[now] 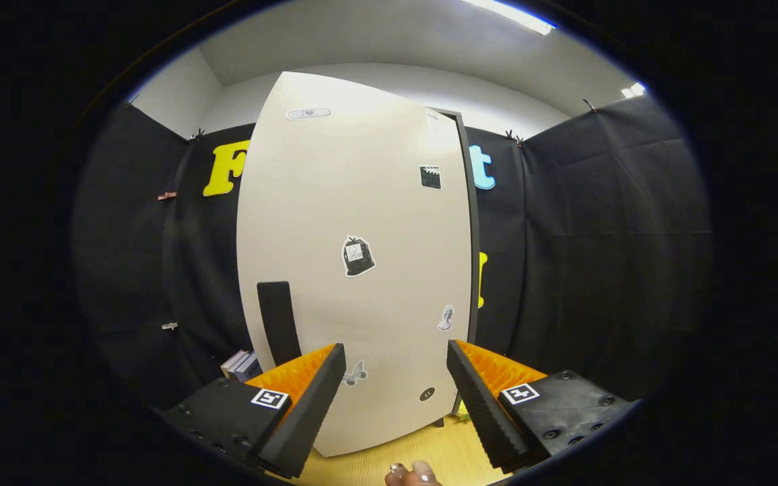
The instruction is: Open the shoe cabinet door, grab the shoes and put them into the shoe cabinet, then close the shoe cabinet door.
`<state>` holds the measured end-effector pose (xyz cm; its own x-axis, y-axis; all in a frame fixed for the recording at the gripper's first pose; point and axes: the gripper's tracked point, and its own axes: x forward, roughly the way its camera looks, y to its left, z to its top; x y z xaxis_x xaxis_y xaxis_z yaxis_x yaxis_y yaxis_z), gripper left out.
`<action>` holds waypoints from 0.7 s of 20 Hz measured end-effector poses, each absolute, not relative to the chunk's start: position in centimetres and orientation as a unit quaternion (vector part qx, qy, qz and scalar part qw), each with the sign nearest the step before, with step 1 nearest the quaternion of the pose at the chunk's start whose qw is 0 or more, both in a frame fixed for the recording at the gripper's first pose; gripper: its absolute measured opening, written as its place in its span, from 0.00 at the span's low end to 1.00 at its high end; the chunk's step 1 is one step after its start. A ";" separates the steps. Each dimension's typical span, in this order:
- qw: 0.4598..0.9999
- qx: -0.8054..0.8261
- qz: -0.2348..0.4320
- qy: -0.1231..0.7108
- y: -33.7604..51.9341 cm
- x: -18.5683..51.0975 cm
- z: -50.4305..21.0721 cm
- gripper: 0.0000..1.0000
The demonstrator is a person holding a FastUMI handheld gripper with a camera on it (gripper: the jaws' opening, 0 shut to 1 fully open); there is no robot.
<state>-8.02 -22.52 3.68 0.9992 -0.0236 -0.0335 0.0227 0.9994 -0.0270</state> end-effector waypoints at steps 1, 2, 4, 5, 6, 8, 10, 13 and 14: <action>1.000 -0.015 -0.009 0.018 -22.5 -8.0 3.7 0.98; 1.000 -0.017 -0.007 0.019 -22.4 -7.9 3.6 0.98; 1.000 -0.019 -0.003 0.020 -22.3 -7.9 3.5 0.98; 1.000 -0.020 -0.001 0.018 -22.2 -7.8 3.6 0.98; 1.000 -0.020 0.001 0.016 -22.1 -7.7 3.6 0.98; 1.000 -0.022 0.006 0.013 -21.9 -7.4 3.7 0.98; 1.000 -0.025 0.010 0.013 -21.7 -7.2 3.7 0.98; 0.999 -0.029 0.015 0.013 -21.5 -7.0 3.5 0.98; 0.999 -0.031 0.015 0.013 -21.5 -7.0 3.5 0.98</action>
